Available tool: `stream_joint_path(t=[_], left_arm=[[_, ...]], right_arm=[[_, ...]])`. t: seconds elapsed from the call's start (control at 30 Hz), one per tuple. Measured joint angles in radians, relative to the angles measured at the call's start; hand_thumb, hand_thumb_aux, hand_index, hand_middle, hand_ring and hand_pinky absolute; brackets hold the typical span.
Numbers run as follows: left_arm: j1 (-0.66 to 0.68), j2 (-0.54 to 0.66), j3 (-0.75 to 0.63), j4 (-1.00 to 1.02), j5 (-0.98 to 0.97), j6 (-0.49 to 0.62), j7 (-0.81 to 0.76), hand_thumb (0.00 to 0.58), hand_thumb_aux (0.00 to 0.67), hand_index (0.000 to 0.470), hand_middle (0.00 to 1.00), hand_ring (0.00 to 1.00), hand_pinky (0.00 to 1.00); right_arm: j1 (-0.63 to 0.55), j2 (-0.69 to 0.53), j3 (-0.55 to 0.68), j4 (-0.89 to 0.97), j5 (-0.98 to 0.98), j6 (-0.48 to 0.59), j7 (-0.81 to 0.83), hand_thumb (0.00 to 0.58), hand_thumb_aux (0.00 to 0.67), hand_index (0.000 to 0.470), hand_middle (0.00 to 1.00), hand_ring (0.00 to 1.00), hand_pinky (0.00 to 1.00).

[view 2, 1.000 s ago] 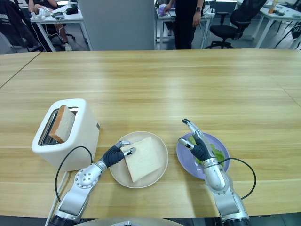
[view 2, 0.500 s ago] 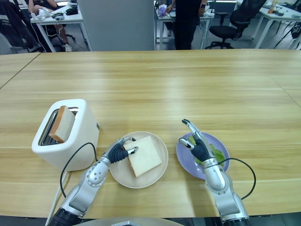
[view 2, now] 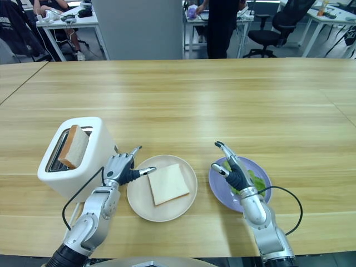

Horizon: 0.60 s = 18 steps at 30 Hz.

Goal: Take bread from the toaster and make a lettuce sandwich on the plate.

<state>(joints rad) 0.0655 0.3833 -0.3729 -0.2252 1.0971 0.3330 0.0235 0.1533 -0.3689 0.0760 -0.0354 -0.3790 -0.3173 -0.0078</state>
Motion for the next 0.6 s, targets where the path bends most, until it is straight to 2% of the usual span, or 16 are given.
stream_joint_path(t=[0.1, 0.17, 0.23, 0.37, 0.47, 0.5, 0.6], left_arm=[[0.004, -0.019, 0.007, -0.041, 0.005, 0.000, -0.003, 0.000, 0.000, 0.000, 0.50, 0.50, 0.50], [0.023, -0.084, 0.046, -0.077, -0.088, -0.032, 0.016, 0.000, 0.000, 0.000, 0.45, 0.45, 0.45], [0.052, -0.162, 0.075, -0.106, -0.217, -0.087, 0.045, 0.000, 0.000, 0.000, 0.42, 0.42, 0.42], [0.101, -0.227, 0.104, -0.111, -0.370, -0.173, 0.081, 0.000, 0.000, 0.000, 0.36, 0.36, 0.36], [0.124, -0.230, 0.132, -0.101, -0.408, -0.207, 0.114, 0.000, 0.000, 0.000, 0.35, 0.35, 0.35], [0.135, -0.230, 0.148, -0.096, -0.410, -0.214, 0.129, 0.000, 0.000, 0.000, 0.35, 0.35, 0.35], [0.155, -0.227, 0.170, -0.087, -0.411, -0.218, 0.153, 0.000, 0.000, 0.000, 0.35, 0.35, 0.35]], right_arm=[[-0.026, -0.039, -0.002, 0.006, -0.020, -0.003, 0.003, 0.000, 0.000, 0.000, 0.00, 0.00, 0.00], [-0.065, -0.130, -0.006, 0.035, -0.069, -0.032, 0.002, 0.000, 0.000, 0.000, 0.00, 0.00, 0.00], [-0.142, -0.245, -0.033, 0.140, -0.103, -0.066, -0.004, 0.000, 0.000, 0.000, 0.00, 0.00, 0.00], [-0.246, -0.387, -0.041, 0.334, -0.191, -0.152, -0.081, 0.000, 0.000, 0.000, 0.00, 0.00, 0.00], [-0.323, -0.481, 0.032, 0.497, -0.347, -0.249, -0.232, 0.000, 0.000, 0.000, 0.00, 0.00, 0.00], [-0.359, -0.515, 0.081, 0.564, -0.433, -0.278, -0.333, 0.000, 0.000, 0.000, 0.00, 0.00, 0.00], [-0.414, -0.580, 0.208, 0.706, -0.620, -0.314, -0.551, 0.000, 0.000, 0.000, 0.00, 0.00, 0.00]])
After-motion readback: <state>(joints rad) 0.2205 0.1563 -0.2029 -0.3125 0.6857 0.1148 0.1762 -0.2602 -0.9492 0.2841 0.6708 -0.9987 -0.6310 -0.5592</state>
